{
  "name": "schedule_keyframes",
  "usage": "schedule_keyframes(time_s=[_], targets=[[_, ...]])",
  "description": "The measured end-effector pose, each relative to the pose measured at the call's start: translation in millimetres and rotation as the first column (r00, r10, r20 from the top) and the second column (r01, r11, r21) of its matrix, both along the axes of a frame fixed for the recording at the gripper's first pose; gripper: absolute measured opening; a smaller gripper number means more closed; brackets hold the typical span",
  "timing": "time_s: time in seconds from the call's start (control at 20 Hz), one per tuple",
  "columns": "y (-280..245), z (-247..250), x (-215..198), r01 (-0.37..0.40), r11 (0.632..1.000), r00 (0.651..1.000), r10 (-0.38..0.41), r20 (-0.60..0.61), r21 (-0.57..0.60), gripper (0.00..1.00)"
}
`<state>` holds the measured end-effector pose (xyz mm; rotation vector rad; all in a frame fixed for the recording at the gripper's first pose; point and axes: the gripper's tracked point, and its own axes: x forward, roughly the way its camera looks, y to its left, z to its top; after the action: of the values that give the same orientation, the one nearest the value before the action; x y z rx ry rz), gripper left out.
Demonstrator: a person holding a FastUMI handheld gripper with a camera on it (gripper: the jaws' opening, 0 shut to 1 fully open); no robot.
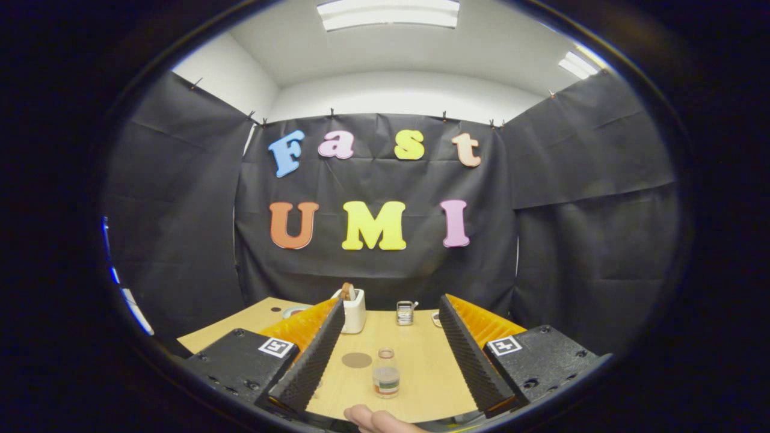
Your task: Take the bottle from table, then pour the juice into the cup, finally place the bottle on the coaster
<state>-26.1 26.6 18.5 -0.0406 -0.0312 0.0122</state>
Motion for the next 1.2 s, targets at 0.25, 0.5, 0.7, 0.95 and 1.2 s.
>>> schedule_keyframes(time_s=[0.25,0.5,0.7,0.95,1.2], targets=[[9,-13,2,0.004,0.999,1.0,-0.005,-0.002,-0.048,1.0],[18,-35,6,0.0,0.995,1.0,0.0,-0.002,-0.099,1.0],[18,-55,16,-0.01,0.996,0.999,0.007,-0.036,-0.084,1.0],[15,-81,29,-0.007,0.998,0.997,0.002,-0.076,-0.057,1.0],[8,-113,45,0.005,0.999,0.993,-0.009,-0.118,-0.039,1.0]])
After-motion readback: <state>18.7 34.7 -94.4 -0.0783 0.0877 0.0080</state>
